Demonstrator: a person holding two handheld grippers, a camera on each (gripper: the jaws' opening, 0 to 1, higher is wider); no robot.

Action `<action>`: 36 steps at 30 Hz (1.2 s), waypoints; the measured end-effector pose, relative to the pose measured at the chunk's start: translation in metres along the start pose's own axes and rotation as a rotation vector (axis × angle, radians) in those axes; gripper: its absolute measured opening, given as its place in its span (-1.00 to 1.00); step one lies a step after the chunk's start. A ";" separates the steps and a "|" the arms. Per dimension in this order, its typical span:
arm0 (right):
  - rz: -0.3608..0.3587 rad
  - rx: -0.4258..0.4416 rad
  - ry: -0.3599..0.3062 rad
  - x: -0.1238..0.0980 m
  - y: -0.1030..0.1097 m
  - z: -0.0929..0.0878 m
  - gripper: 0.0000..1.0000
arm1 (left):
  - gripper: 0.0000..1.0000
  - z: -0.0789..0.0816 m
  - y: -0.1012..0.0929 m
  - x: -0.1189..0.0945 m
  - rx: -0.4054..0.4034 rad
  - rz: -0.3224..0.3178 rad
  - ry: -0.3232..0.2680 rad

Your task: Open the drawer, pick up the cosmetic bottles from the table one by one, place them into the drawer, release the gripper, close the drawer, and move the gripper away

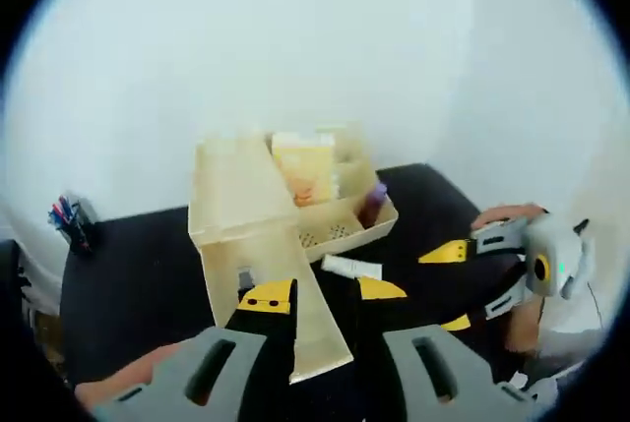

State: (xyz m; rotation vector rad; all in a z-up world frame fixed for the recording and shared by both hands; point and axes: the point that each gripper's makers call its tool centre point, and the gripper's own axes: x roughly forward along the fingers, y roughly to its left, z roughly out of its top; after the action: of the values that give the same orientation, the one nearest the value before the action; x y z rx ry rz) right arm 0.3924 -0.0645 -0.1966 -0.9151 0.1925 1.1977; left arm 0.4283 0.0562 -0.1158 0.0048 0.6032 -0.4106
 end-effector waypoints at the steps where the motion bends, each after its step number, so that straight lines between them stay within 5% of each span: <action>1: -0.002 -0.003 -0.011 0.001 -0.001 0.002 0.03 | -0.56 0.005 0.001 -0.004 0.010 -0.001 -0.061; 11: -0.051 0.050 -0.065 0.026 -0.012 0.011 0.48 | -0.23 0.001 0.006 -0.027 0.133 -0.057 -0.221; 16: -0.073 0.111 -0.136 0.037 -0.021 0.021 0.68 | 0.27 0.000 0.014 -0.033 0.260 -0.040 -0.326; 24: -0.050 0.059 -0.110 0.058 -0.011 0.015 0.85 | 0.71 -0.010 0.021 -0.037 0.229 -0.145 -0.436; 31: -0.055 0.127 -0.141 0.062 -0.021 0.017 0.85 | 0.82 -0.025 0.034 -0.029 0.221 -0.187 -0.452; 36: -0.048 0.129 -0.144 0.068 -0.019 0.017 0.85 | 0.92 -0.032 0.033 -0.030 0.215 -0.255 -0.518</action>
State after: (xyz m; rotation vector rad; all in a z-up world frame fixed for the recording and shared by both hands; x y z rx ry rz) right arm 0.4299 -0.0054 -0.2160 -0.7152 0.1299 1.1878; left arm 0.4008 0.1021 -0.1290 0.0264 0.0452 -0.6948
